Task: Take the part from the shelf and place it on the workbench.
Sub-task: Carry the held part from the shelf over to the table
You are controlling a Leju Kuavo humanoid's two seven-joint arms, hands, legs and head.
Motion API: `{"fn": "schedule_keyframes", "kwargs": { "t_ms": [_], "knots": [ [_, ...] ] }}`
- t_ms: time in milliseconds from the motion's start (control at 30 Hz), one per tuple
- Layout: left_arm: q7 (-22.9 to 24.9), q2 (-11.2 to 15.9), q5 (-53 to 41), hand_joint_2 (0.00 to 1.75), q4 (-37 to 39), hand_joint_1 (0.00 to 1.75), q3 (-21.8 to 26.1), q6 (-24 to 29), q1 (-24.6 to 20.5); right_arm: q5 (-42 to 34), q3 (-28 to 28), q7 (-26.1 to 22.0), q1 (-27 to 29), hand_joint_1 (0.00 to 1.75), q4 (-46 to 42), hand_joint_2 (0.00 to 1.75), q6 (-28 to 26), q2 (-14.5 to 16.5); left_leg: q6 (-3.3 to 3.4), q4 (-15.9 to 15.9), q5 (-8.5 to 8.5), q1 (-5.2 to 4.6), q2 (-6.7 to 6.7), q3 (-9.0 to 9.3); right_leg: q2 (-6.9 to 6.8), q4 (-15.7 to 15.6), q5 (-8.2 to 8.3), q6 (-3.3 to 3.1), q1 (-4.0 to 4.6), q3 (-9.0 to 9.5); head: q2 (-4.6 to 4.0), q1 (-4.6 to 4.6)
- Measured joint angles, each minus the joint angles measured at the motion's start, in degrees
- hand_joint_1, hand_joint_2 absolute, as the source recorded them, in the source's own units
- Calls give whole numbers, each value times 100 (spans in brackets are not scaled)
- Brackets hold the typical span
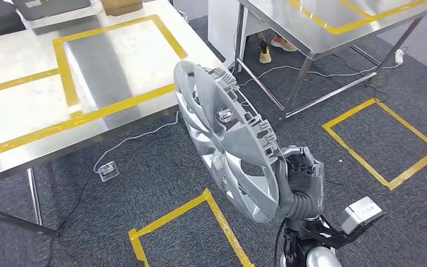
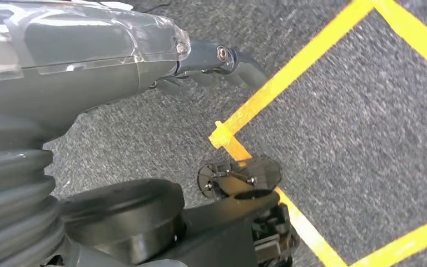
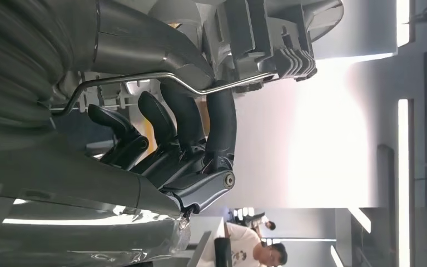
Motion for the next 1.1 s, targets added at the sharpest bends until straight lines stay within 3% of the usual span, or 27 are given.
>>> {"fn": "schedule_keyframes", "kwargs": {
  "t_ms": [33, 100, 133, 167, 200, 267, 333, 367, 433, 467, 500, 567, 633, 700, 733, 800, 833, 867, 900, 933, 967, 1033, 1100],
  "knots": [
    [1, -5, -1, 175, -1, 0, 0, -1, -3, -2, 0, -1, -4, 175, 0, 175, 3, -1, -27, 0, 18, 15, -45, -25, 60, -158, 26, -26, 11, 65, 0, 7],
    [3, -7, -4, 175, -1, 0, 0, -4, 1, -4, 0, -2, -7, 175, -1, 175, 7, -2, -99, -14, 61, 30, -134, -68, 0, -241, 43, -20, 19, 86, 0, 29],
    [4, -1, -5, 175, 0, 0, 0, -6, 8, -4, 0, -2, -10, 175, 1, 175, 9, -1, -127, -8, 53, 23, -97, -84, -51, -289, 69, -10, 5, 98, 0, 38],
    [5, 3, -6, 175, 0, 0, 0, -7, 13, -4, -1, -2, -10, 175, -1, 175, 9, 2, -156, 65, -17, 9, 21, -126, -107, -342, 101, -6, -11, 113, 0, 16],
    [6, 9, -6, 175, 0, 0, 0, -7, 14, -4, -1, -3, -12, 175, -1, 175, 9, 6, -184, 241, -153, 0, 165, -211, -167, -392, 131, -2, -30, 126, 0, -18],
    [6, 11, -7, 175, -1, 0, 0, -6, 11, -5, -3, -3, -9, 175, -1, 175, 9, 10, -238, 940, -560, 29, 414, -525, -291, -418, 151, -5, -36, 129, 0, -101],
    [6, 13, -6, 175, 1, 0, 0, -6, 12, -9, -4, -2, 4, 175, 4, 175, 9, 7, -292, 1548, -779, 77, 429, -786, -425, -407, 142, 5, -36, 125, 0, -154],
    [6, 13, -6, 175, 1, 0, 0, -6, 12, -10, -4, -2, 9, 175, 7, 175, 9, 7, -315, 1570, -729, 94, 430, -778, -489, -399, 134, 16, -39, 125, 0, -177],
    [6, 14, -7, 175, 1, 0, 0, -6, 12, -12, -4, -2, 9, 175, 10, 175, 9, 7, -349, 985, -379, 121, 511, -432, -594, -361, 103, 60, -50, 129, 0, -223],
    [6, 14, -8, 175, 0, 0, 0, -6, 10, -12, -4, -2, 7, 175, 10, 175, 9, 7, -350, 587, -248, 109, 637, -207, -634, -336, 81, 92, -50, 129, 0, -248],
    [5, 13, -8, 175, -1, 0, 0, -6, 8, -12, -3, -2, 2, 175, 9, 175, 9, 7, -323, 271, -157, 97, 750, -36, -665, -303, 57, 129, -42, 125, 0, -273],
    [4, 8, -8, 175, -1, 0, 0, -6, 12, -11, -1, -2, -7, 175, 5, 175, 10, 5, -226, 33, -160, 60, 873, 72, -719, -267, 35, 183, -19, 117, 0, -282],
    [4, 4, -8, 175, 1, 0, 0, -6, 21, -11, 0, -2, -12, 175, 2, 175, 10, 4, -133, 28, -142, 47, 786, 56, -781, -264, 31, 216, -25, 129, 0, -257],
    [3, 2, -8, 175, 1, 0, 0, -2, 20, -14, -1, -2, -15, 175, 1, 175, 9, 3, -71, 19, -126, 53, 679, 59, -689, -137, -98, 261, -51, 98, 0, -237],
    [2, 0, -9, 175, 1, 0, 0, 1, 15, -17, -2, -2, -16, 175, 0, 175, 9, 1, -47, 15, -117, 60, 626, 64, -585, 75, -247, 283, -60, 17, 0, -220],
    [1, -7, -16, 175, 1, 0, 0, 5, 10, -25, -2, -2, -14, 175, 0, 175, 10, -3, -4, 16, -108, 47, 514, 64, -384, 838, -653, 303, -63, -308, 0, -156],
    [0, -11, -20, 175, 1, 0, 0, 5, 9, -28, -2, -2, -10, 175, 1, 175, 11, -5, 13, 16, -104, 31, 454, 63, -350, 1224, -799, 297, -56, -485, 0, -125],
    [-1, -14, -24, 175, 1, 0, 0, 5, 9, -29, -1, -2, -4, 175, 1, 175, 11, -7, 27, 16, -101, 12, 387, 64, -336, 1470, -846, 277, -48, -602, 0, -94],
    [-1, -16, -25, 175, 1, 0, 0, 5, 9, -30, 0, -2, 0, 175, 2, 175, 11, -10, 33, 16, -98, -9, 319, 68, -325, 1485, -763, 241, -36, -622, 0, -65],
    [-1, -16, -25, 175, 1, 0, 0, 5, 9, -30, 0, -2, 1, 175, 2, 175, 11, -13, 37, 16, -95, -29, 252, 76, -302, 1270, -572, 191, -19, -541, 0, -40],
    [-1, -16, -25, 175, 0, 0, 0, 5, 9, -29, -1, -2, -2, 175, 1, 175, 11, -16, 40, 14, -93, -44, 187, 84, -245, 881, -319, 123, 6, -382, 0, -19],
    [-1, -33, -26, 175, -1, 0, 1, 7, 6, -29, -3, -2, -11, 175, -1, 175, 11, -20, 38, 12, -77, -43, 81, 73, -52, 145, 21, -22, 51, -80, 0, -26],
    [1, -57, -27, 175, -2, 0, 1, 8, 4, -30, -4, -2, -21, 175, -11, 175, 15, -24, 3, 8, -43, -1, -9, 25, 36, -133, 89, -97, 91, 22, 0, -10]
  ]
}}
